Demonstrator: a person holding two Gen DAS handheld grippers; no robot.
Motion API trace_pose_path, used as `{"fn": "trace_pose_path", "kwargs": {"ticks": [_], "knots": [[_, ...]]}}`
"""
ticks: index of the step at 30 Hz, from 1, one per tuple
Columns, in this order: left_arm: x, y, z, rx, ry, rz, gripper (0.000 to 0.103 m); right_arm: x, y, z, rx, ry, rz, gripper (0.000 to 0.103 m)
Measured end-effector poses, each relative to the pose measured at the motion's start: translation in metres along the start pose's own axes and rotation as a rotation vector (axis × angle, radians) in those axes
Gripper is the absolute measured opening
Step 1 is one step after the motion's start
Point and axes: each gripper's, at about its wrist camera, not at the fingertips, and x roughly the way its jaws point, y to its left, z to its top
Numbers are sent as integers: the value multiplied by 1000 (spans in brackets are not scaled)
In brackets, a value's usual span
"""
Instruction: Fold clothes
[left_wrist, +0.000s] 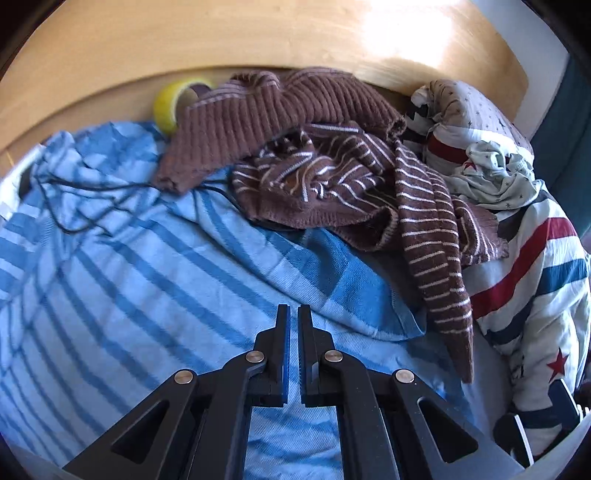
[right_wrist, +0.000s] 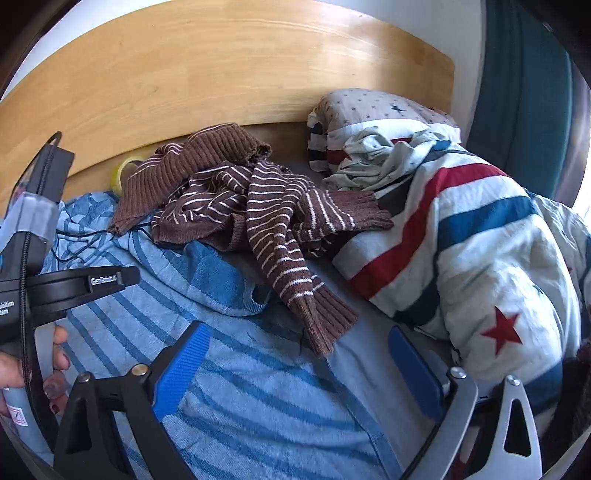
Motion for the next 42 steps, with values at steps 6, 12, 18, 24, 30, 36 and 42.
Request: {"fn": "trace_pose_path", "kwargs": {"ticks": [6, 12, 18, 24, 30, 36, 42], "knots": [[48, 15, 22, -171, 93, -98, 4, 54, -8, 18, -1, 64, 40, 32], [71, 28, 48, -249, 91, -165, 4, 98, -17, 34, 94, 119, 85, 31], [87, 38, 69, -314, 92, -197, 8, 102, 7, 51, -17, 36, 91, 35], [84, 41, 78, -342, 70, -200, 41, 114, 34, 72, -142, 0, 92, 50], [80, 24, 92, -272, 12, -162, 42, 128, 43, 74, -235, 8, -55, 84], [101, 1, 93, -234, 70, -130, 6, 153, 26, 39, -283, 150, -172, 16], [58, 18, 68, -315, -19, -241, 4, 102, -9, 25, -157, 111, -171, 8]]}}
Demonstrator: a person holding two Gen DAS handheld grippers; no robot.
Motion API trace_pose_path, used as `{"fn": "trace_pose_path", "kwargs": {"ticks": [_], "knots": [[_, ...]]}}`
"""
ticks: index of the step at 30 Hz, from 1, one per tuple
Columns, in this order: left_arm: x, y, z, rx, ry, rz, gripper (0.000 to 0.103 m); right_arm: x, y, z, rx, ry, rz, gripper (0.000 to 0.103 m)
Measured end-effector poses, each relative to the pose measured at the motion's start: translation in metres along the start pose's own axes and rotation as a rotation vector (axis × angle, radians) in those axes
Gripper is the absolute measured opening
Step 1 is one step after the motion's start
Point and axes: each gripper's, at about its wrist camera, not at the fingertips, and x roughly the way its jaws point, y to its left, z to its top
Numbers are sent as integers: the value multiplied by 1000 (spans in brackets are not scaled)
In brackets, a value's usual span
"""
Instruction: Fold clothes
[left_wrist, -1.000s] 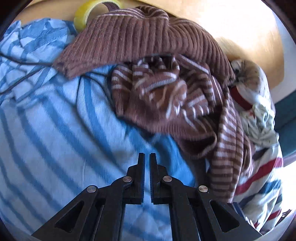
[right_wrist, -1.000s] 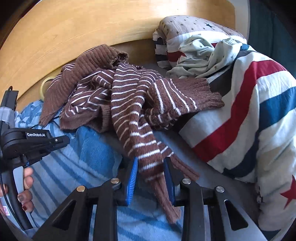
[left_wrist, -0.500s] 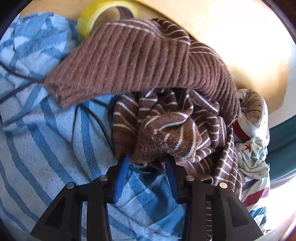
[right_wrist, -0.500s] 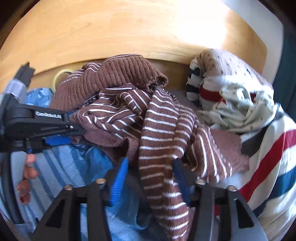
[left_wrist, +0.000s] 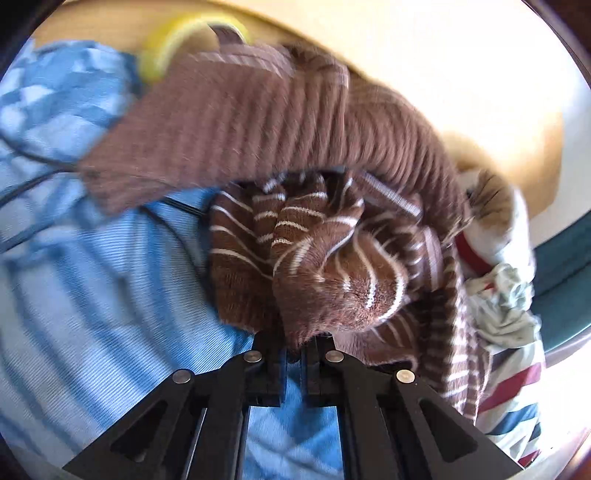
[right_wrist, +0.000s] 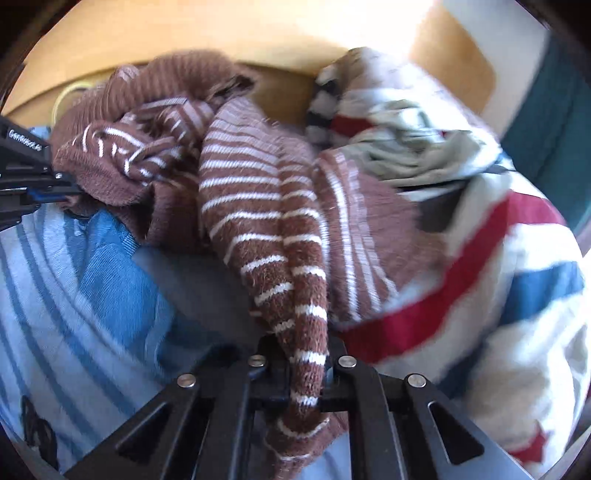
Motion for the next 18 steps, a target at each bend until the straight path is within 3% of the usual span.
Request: {"fn": "trace_pose_path", "kwargs": {"ticks": [3, 8, 12, 16, 17, 18], "knots": [[-14, 2, -18, -25, 15, -37, 4, -31, -8, -18, 27, -2, 39, 8], [-31, 2, -56, -55, 56, -74, 4, -81, 7, -58, 16, 65, 192, 8], [-69, 0, -63, -56, 86, -102, 0, -124, 26, -88, -53, 103, 301, 8], [-109, 7, -64, -75, 163, -139, 0, -181, 32, -110, -71, 64, 386, 8], [-108, 15, -84, -103, 197, -152, 2, -194, 31, -114, -71, 49, 400, 8], [-116, 24, -98, -138, 229, -169, 15, -203, 29, -116, -64, 42, 417, 8]]}}
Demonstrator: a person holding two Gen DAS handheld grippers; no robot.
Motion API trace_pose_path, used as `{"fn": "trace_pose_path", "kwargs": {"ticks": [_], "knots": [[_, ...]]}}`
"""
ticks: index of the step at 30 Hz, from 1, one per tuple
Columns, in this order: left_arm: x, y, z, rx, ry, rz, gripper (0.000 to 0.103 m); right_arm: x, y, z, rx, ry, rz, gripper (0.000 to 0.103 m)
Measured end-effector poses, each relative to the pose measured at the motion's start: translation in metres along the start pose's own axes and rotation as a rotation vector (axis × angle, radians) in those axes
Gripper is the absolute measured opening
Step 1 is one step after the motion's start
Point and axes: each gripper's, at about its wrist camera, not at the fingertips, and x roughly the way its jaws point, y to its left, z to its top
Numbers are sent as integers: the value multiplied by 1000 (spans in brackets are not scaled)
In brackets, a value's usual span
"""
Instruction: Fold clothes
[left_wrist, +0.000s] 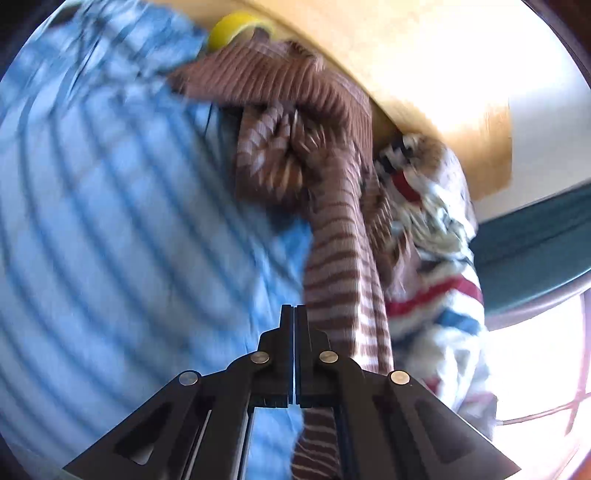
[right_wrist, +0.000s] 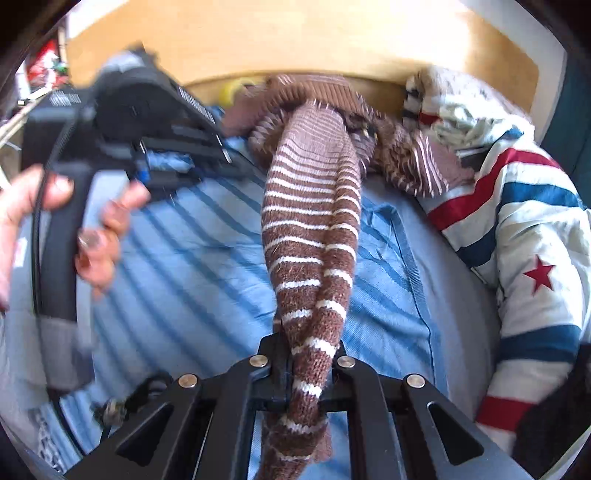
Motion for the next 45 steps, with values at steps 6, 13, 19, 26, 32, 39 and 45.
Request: {"fn": "trace_pose_path", "kwargs": {"ticks": [6, 13, 19, 26, 32, 39, 45], "knots": [[-15, 13, -62, -81, 38, -69, 69, -45, 10, -28, 13, -33, 76, 8], [12, 13, -115, -168, 238, -244, 68, -67, 3, -55, 52, -3, 110, 8], [-29, 11, -162, -52, 224, -256, 18, -96, 22, -81, 0, -15, 142, 8], [-126, 32, -194, 10, 59, -108, 16, -135, 91, -118, -154, -69, 245, 8], [-212, 90, -220, -16, -44, -17, 16, -158, 161, -148, -331, -73, 385, 8], [-252, 150, -239, -133, -80, 23, 16, -166, 208, -174, -508, -60, 377, 10], [-236, 136, -229, -75, -57, 142, 16, -154, 191, -165, -476, -38, 316, 28]]}}
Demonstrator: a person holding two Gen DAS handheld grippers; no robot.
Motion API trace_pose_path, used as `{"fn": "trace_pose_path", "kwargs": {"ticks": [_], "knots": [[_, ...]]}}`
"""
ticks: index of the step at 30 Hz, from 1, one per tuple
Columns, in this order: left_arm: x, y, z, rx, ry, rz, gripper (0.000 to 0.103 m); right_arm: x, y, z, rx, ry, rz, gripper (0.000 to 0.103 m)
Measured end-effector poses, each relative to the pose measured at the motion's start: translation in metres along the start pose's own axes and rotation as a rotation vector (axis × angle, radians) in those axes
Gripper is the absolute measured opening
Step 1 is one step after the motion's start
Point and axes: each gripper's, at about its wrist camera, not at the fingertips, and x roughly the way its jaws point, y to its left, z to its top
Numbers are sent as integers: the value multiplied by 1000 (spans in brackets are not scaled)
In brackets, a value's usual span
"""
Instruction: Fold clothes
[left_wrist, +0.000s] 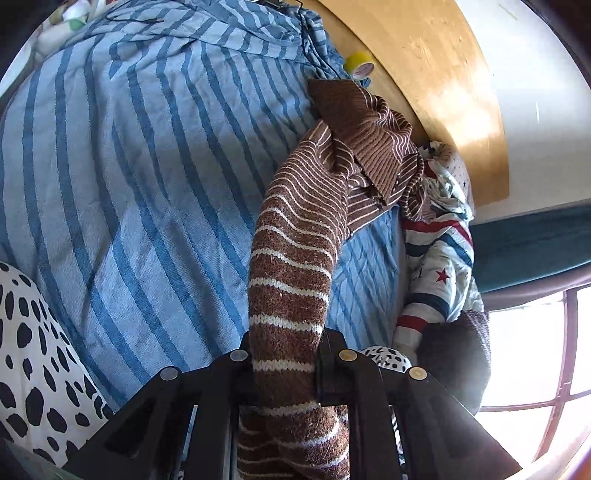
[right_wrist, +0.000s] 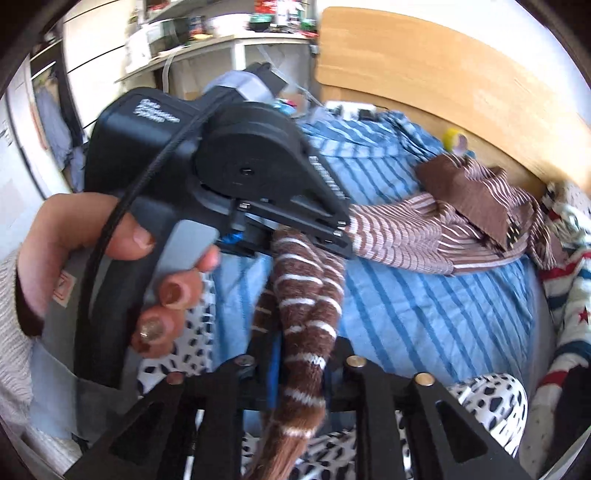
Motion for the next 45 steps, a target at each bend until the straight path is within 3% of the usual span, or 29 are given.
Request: {"fn": "trace_pose_path", "kwargs": {"ticks": [3, 9, 16, 20, 23, 25, 28, 32, 37, 40, 41, 43, 44, 45], "knots": [[2, -7, 8, 24, -6, 44, 16, 0, -30, 0, 82, 13, -7, 36], [-4, -6, 17, -2, 2, 51, 16, 11, -98, 3, 288, 58, -51, 38], [-8, 13, 23, -68, 11, -6, 16, 70, -146, 37, 256, 136, -184, 45], [-12, 20, 37, -93, -14, -35, 16, 116, -168, 47, 286, 239, -223, 47], [-13, 23, 51, -81, -29, 23, 16, 144, -191, 52, 402, 286, -192, 47], [-5, 26, 62, -78, -17, 110, 16, 160, -211, 54, 501, 315, -210, 47], [12, 31, 76, -72, 10, 226, 16, 180, -238, 57, 636, 360, -251, 54], [37, 27, 84, -36, 54, 331, 16, 206, -268, 57, 777, 375, -215, 69], [59, 23, 83, -25, 106, 381, 16, 235, -285, 61, 797, 407, -211, 75], [66, 21, 76, -5, 135, 384, 16, 243, -282, 68, 718, 411, -239, 79], [67, 21, 73, 0, 141, 385, 16, 244, -276, 72, 659, 402, -252, 75], [66, 20, 69, 2, 144, 381, 16, 242, -265, 76, 569, 363, -225, 48], [64, 20, 67, -1, 142, 376, 16, 240, -259, 76, 544, 339, -187, 27], [60, 19, 66, -5, 131, 369, 16, 239, -255, 76, 536, 327, -176, 19]]}}
